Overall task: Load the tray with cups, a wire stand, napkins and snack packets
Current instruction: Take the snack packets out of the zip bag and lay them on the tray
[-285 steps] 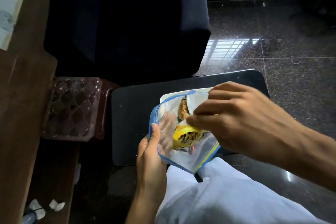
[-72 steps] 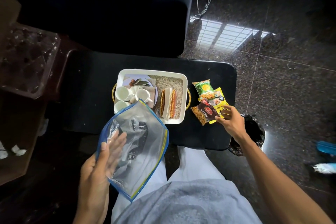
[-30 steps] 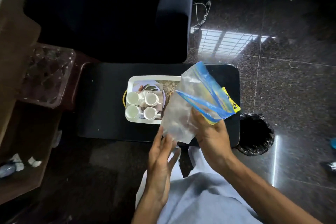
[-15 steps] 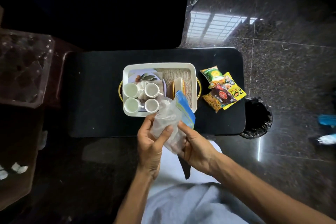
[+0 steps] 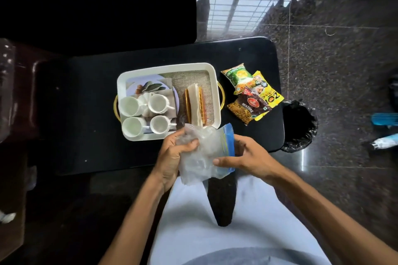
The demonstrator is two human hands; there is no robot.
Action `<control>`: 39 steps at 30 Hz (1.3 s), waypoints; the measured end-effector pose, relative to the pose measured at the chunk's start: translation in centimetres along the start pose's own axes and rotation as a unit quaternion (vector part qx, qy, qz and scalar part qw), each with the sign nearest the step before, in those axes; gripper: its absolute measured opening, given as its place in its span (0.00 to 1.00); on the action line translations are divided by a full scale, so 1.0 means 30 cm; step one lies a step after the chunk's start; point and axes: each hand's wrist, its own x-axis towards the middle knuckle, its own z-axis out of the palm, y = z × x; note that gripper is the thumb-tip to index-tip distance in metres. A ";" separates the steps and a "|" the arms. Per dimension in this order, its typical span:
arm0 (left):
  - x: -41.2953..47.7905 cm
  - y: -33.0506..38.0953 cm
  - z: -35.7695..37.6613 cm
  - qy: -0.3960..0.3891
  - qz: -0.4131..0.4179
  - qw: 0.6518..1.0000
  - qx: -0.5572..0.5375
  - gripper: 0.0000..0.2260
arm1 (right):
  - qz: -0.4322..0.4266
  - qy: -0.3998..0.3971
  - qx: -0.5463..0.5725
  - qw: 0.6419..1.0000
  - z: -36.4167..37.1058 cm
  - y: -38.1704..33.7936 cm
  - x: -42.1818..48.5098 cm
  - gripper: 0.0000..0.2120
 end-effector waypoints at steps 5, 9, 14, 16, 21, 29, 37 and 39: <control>0.133 -0.080 0.178 0.036 -0.021 0.999 0.014 0.13 | -0.023 0.050 0.044 0.998 -0.227 0.066 -0.059 0.17; 0.236 -0.184 0.391 0.110 0.052 0.984 0.127 0.08 | -0.053 0.217 0.039 0.974 -0.431 0.152 -0.114 0.13; 0.313 -0.311 0.619 0.167 0.015 0.980 0.107 0.07 | -0.015 0.470 -0.036 0.882 -0.731 0.305 -0.192 0.13; 0.332 -0.350 0.693 0.158 0.007 0.981 0.116 0.08 | 0.032 0.548 -0.093 0.831 -0.848 0.369 -0.203 0.17; 0.388 -0.427 0.806 0.134 -0.008 0.979 0.152 0.08 | 0.162 0.597 -0.086 0.781 -1.096 0.543 -0.112 0.21; 0.465 -0.451 0.845 0.136 -0.013 0.977 0.161 0.08 | 0.308 0.560 -0.113 0.761 -1.247 0.660 0.135 0.24; 0.518 -0.433 0.838 0.117 -0.003 0.978 0.174 0.07 | 0.354 0.533 -0.150 0.754 -1.247 0.685 0.210 0.35; 0.525 -0.426 0.828 0.116 -0.005 0.977 0.179 0.08 | 0.354 0.525 -0.165 0.757 -1.240 0.692 0.209 0.34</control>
